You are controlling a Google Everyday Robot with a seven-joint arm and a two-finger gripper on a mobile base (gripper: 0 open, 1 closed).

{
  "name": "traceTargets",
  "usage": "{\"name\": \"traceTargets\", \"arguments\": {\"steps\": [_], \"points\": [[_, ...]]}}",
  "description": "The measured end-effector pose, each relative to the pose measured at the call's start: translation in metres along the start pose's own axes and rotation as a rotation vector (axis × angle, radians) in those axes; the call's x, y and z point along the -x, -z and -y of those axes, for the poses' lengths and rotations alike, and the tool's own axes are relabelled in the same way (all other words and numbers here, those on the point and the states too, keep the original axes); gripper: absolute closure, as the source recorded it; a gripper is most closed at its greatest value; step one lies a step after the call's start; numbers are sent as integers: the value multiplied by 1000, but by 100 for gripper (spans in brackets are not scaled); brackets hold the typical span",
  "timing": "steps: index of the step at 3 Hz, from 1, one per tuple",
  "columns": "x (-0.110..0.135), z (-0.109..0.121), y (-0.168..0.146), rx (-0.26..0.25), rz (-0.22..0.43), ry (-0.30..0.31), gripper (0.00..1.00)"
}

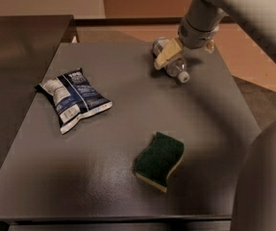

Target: Move blue plastic bottle near blue chip bag

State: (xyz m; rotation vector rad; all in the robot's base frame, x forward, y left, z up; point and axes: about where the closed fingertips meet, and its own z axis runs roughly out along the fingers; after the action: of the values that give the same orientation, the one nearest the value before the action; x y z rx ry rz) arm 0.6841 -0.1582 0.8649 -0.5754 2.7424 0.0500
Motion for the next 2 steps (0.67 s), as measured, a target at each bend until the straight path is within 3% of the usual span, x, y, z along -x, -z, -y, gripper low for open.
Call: {"name": "traceTargets", "arguments": {"steps": [1, 2], "points": [[16, -3, -14, 1, -24, -10, 0], [30, -9, -26, 6, -41, 10, 18]]}}
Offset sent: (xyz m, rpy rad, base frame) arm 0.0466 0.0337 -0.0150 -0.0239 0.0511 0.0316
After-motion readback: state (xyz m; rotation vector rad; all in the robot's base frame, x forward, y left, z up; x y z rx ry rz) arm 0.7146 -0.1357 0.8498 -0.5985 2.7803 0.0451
